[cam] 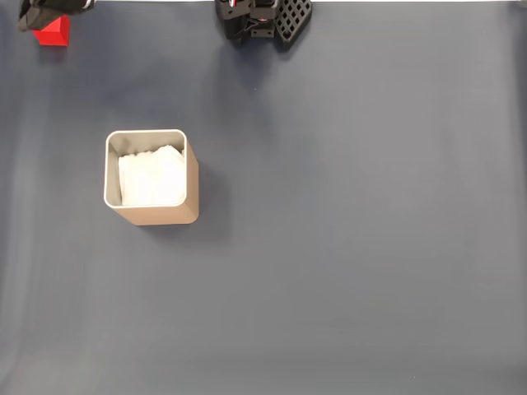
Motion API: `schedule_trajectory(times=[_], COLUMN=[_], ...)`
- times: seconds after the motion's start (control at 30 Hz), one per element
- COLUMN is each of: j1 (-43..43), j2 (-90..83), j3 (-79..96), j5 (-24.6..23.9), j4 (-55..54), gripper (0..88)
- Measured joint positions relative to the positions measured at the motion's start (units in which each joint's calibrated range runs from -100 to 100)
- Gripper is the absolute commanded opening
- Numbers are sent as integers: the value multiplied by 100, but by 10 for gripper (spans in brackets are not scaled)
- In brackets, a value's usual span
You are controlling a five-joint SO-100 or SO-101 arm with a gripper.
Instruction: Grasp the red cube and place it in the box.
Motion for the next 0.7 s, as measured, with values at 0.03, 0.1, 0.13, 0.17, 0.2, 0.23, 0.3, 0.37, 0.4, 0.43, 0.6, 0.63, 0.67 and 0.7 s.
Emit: schedule_trajectory(times=[0.03, 0.1, 0.13, 0.17, 0.2, 0.23, 0.3, 0.37, 0.4, 0.43, 0.6, 0.63, 0.67, 0.7], j1=[38, 98, 135, 165, 203, 248, 323, 413, 451, 496, 699, 737, 767, 789], j2=[9, 71, 107, 169, 223, 276, 374, 481, 535, 588, 838, 901, 963, 1016], j3=[0, 0, 0, 0, 0, 0, -64, -137, -164, -182, -246, -291, -337, -383], j5=[0, 0, 0, 0, 15, 49, 88, 112, 117, 127, 176, 181, 181, 181], j4=[8, 8, 8, 8, 8, 8, 8, 8, 8, 8, 8, 8, 8, 8], gripper=[1, 1, 1, 1, 1, 1, 1, 1, 1, 1, 1, 1, 1, 1])
